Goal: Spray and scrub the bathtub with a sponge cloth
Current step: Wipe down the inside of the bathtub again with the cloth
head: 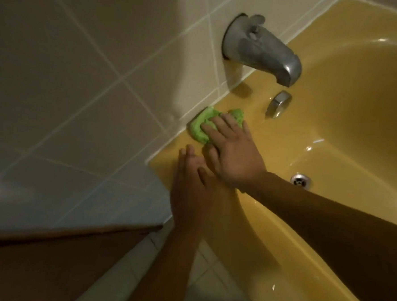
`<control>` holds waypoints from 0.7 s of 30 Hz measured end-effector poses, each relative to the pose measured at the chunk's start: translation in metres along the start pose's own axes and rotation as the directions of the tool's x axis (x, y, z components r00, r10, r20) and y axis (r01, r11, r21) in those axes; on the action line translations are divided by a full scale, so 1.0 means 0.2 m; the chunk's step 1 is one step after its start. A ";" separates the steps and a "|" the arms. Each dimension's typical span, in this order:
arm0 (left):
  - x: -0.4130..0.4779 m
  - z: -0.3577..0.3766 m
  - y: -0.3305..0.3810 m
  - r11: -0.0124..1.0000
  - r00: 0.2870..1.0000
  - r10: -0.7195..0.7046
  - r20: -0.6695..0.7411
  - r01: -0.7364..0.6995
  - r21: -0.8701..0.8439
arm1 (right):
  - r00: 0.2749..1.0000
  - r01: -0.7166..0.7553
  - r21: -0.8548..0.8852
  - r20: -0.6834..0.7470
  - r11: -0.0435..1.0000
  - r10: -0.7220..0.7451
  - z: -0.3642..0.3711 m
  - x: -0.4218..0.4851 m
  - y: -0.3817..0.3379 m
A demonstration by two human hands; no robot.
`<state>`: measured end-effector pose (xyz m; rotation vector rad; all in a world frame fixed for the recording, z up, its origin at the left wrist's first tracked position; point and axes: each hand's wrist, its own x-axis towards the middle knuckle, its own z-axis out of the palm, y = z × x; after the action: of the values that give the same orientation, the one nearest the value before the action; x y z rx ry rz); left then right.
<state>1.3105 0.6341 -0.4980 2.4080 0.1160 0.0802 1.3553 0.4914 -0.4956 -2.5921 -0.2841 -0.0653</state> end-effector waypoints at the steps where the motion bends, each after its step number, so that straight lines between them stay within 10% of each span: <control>1: 0.03 -0.03 0.00 0.994 0.999 0.034 -0.004 -0.033 0.105 | 1.000 0.018 0.030 -0.006 0.999 -0.017 0.02 -0.04 0.00; 16: 0.36 -0.11 -0.06 0.914 0.892 0.336 0.303 -0.386 0.125 | 0.976 -0.209 0.230 -0.005 0.950 0.216 0.05 -0.15 -0.06; 21: 0.42 -0.10 -0.11 0.808 0.785 0.522 0.334 -0.581 0.100 | 0.987 -0.155 -0.100 0.018 0.983 0.158 0.01 -0.76 -0.32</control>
<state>1.3911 0.6729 -0.4947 2.5426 -0.7686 -0.0204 1.1924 0.5169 -0.4804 -2.7050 -0.0871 0.0102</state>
